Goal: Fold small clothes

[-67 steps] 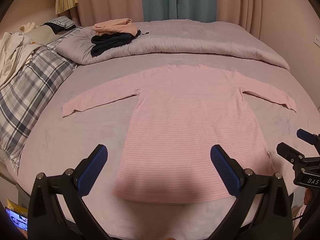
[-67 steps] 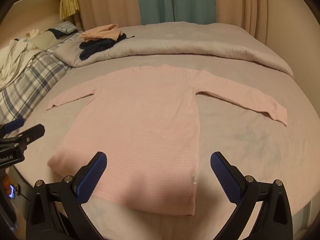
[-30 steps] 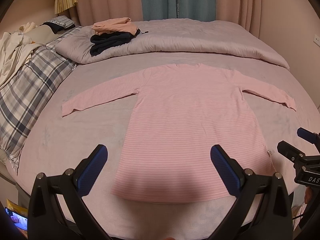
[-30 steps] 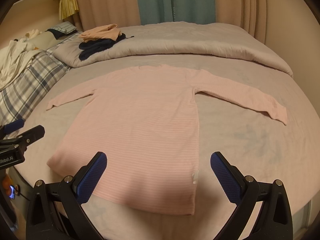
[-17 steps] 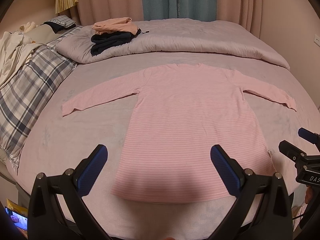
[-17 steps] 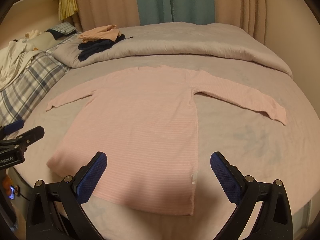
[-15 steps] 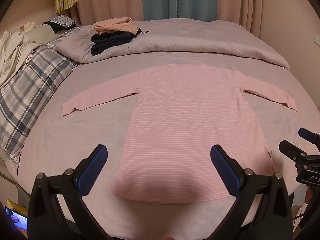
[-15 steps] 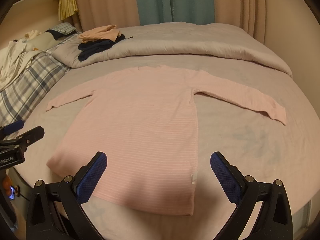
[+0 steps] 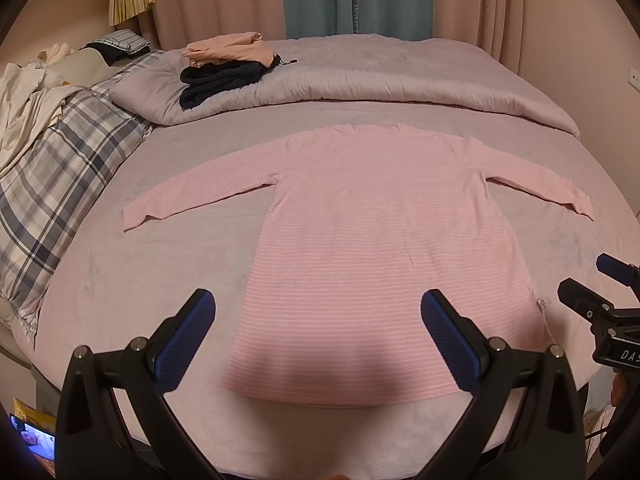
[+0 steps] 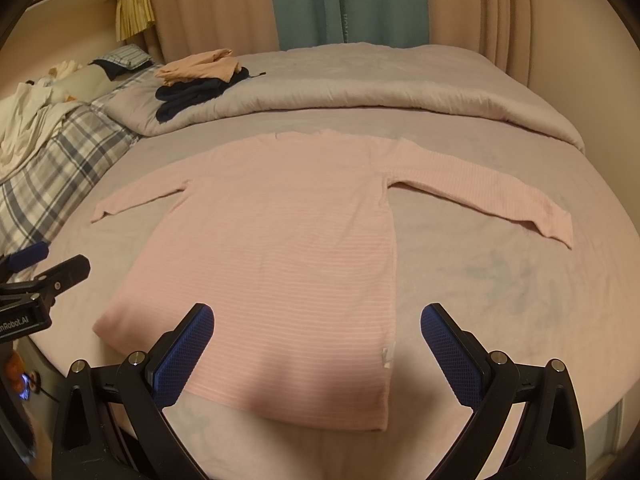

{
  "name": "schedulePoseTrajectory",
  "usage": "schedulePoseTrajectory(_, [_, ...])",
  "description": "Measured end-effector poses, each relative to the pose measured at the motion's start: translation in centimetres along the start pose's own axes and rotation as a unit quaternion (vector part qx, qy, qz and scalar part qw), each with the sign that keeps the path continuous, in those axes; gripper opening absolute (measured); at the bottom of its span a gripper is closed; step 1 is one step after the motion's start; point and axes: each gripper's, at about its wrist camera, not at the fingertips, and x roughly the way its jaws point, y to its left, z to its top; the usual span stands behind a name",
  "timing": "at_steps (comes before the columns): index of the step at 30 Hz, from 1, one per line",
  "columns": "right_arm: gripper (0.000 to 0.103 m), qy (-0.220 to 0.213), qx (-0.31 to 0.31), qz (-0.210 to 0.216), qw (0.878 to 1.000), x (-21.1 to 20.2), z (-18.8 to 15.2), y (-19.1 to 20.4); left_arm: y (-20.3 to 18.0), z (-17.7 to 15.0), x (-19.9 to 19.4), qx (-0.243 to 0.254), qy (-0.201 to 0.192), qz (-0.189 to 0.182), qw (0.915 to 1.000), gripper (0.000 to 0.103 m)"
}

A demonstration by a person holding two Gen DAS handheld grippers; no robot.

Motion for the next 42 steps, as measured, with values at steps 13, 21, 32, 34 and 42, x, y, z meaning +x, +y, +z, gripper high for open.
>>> schedulePoseTrajectory(13, [0.102, -0.013, 0.061, 0.05, 0.997, 0.9, 0.0, -2.3, 1.7, -0.1, 2.6, -0.066, 0.029, -0.047, 0.9963, 0.103])
schedulePoseTrajectory(21, [0.102, -0.016, 0.312, 0.1, 0.945, 5.2, -2.7, -14.7, 2.4, 0.3, 6.4, -0.142, 0.063, -0.133, 0.9788, 0.103])
schedulePoseTrajectory(32, [0.098, -0.081, 0.496, 0.048, 0.863, 7.6, -4.1, -28.5, 2.1, 1.9, 12.3, -0.231, 0.086, -0.228, 0.9419, 0.103])
schedulePoseTrajectory(34, [0.092, -0.093, 0.513, 0.044, 0.852, 8.6, -3.5, -29.8, 1.6, 2.2, 13.1, -0.23, 0.093, -0.222, 0.9428, 0.103])
schedulePoseTrajectory(42, [0.035, -0.123, 0.547, 0.006, 0.828, 12.3, 0.1, -34.2, 0.9, 3.6, 16.4, -0.244, 0.117, -0.244, 0.9311, 0.103])
